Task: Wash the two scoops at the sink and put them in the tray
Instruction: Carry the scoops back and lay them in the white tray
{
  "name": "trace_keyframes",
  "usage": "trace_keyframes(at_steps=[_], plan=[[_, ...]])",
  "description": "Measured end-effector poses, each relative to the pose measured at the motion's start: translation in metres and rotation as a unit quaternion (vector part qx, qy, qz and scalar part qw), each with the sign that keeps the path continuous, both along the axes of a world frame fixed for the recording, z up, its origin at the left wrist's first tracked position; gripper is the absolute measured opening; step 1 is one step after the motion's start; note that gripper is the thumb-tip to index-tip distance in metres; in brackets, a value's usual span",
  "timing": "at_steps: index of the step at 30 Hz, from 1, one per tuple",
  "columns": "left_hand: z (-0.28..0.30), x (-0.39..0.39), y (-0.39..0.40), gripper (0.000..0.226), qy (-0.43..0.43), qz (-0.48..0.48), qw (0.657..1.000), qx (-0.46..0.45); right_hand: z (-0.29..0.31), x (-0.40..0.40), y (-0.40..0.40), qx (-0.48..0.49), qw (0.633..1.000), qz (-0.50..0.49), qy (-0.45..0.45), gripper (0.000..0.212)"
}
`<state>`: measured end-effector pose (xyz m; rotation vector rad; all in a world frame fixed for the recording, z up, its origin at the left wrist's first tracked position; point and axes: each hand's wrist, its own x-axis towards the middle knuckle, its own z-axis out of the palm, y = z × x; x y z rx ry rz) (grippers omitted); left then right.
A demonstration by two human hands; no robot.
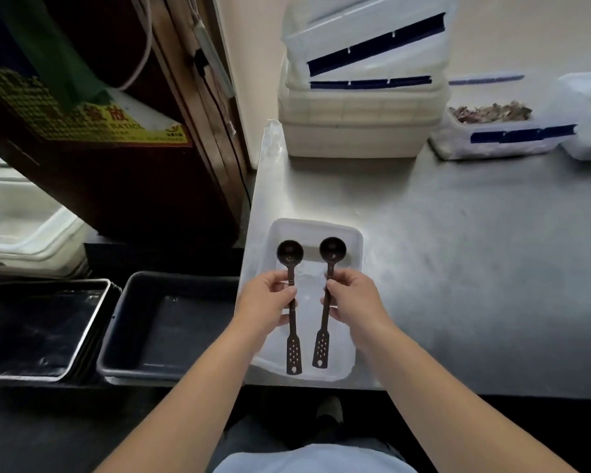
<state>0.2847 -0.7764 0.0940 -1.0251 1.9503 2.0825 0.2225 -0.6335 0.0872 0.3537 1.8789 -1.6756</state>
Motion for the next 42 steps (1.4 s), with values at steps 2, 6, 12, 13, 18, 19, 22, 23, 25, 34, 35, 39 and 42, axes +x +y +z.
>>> trace_keyframes(at_steps=[2, 6, 12, 13, 18, 19, 22, 23, 25, 34, 35, 39, 42], plan=[[-0.012, -0.019, -0.004, 0.024, -0.012, -0.013, 1.0, -0.013, -0.014, -0.014, -0.009, 0.015, 1.0, -0.011, -0.016, 0.029], [-0.044, -0.047, -0.012, 0.025, -0.05, -0.031, 0.998, -0.026, -0.038, -0.029, -0.027, 0.063, 0.997, -0.012, -0.03, 0.027], [-0.086, -0.054, -0.017, 0.022, -0.12, -0.108, 0.982, -0.102, -0.071, -0.024, -0.045, 0.17, 0.984, 0.02, -0.047, 0.024], [-0.091, -0.053, -0.016, 0.022, -0.129, -0.113, 0.979, -0.11, -0.076, -0.022, -0.046, 0.185, 0.981, 0.024, -0.049, 0.023], [-0.104, -0.049, -0.014, 0.022, -0.154, -0.148, 0.959, -0.187, -0.089, -0.011, -0.046, 0.253, 0.965, 0.042, -0.061, 0.026], [-0.105, -0.049, -0.014, 0.021, -0.155, -0.151, 0.956, -0.199, -0.09, -0.01, -0.045, 0.265, 0.962, 0.048, -0.056, 0.027], [-0.103, -0.051, -0.01, 0.02, -0.154, -0.167, 0.945, -0.233, -0.089, -0.007, -0.046, 0.29, 0.954, 0.065, -0.032, 0.028], [-0.102, -0.051, -0.009, 0.02, -0.151, -0.174, 0.942, -0.246, -0.088, -0.006, -0.047, 0.297, 0.952, 0.067, -0.026, 0.028], [-0.1, -0.051, -0.005, 0.021, -0.146, -0.188, 0.934, -0.265, -0.085, -0.004, -0.047, 0.31, 0.948, 0.073, -0.02, 0.028], [-0.081, -0.022, 0.004, 0.064, -0.076, -0.337, 0.823, -0.45, -0.065, 0.002, -0.039, 0.33, 0.935, 0.128, 0.002, 0.04], [-0.081, -0.018, 0.004, 0.064, -0.07, -0.362, 0.805, -0.465, -0.065, 0.005, -0.038, 0.338, 0.928, 0.152, 0.034, 0.05], [-0.08, -0.011, 0.0, 0.032, -0.074, -0.426, 0.753, -0.496, -0.067, 0.023, -0.035, 0.392, 0.862, 0.285, 0.148, 0.034], [-0.082, -0.005, -0.003, 0.027, -0.077, -0.446, 0.73, -0.512, -0.067, 0.032, -0.033, 0.413, 0.835, 0.331, 0.153, 0.016]])
